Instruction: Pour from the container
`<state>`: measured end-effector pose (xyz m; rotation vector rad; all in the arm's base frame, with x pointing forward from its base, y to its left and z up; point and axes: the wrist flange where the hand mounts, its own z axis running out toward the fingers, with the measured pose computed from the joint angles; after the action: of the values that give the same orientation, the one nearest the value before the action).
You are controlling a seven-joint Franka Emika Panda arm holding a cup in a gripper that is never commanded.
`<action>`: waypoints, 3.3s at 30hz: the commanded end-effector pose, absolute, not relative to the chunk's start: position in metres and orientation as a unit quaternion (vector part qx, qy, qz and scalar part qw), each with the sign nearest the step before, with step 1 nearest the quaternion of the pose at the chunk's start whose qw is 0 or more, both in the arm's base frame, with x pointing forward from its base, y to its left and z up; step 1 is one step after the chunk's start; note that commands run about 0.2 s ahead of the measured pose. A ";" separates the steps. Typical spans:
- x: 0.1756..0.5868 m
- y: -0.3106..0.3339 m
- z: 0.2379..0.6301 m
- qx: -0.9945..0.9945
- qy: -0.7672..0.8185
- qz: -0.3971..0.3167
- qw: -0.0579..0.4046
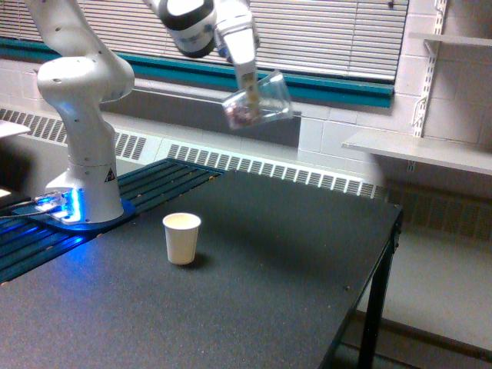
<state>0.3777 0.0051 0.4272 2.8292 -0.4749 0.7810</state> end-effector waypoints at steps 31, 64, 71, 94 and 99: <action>0.293 -0.040 0.371 0.963 -0.171 0.147 0.145; 0.268 -0.049 0.366 0.960 -0.209 0.082 0.166; 0.263 -0.051 0.364 0.960 -0.208 0.066 0.176; 0.255 -0.050 0.345 0.961 -0.192 0.026 0.199; 0.256 -0.048 0.341 0.961 -0.185 0.020 0.203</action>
<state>0.2621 -0.0579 0.3571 2.6962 -0.5374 0.0959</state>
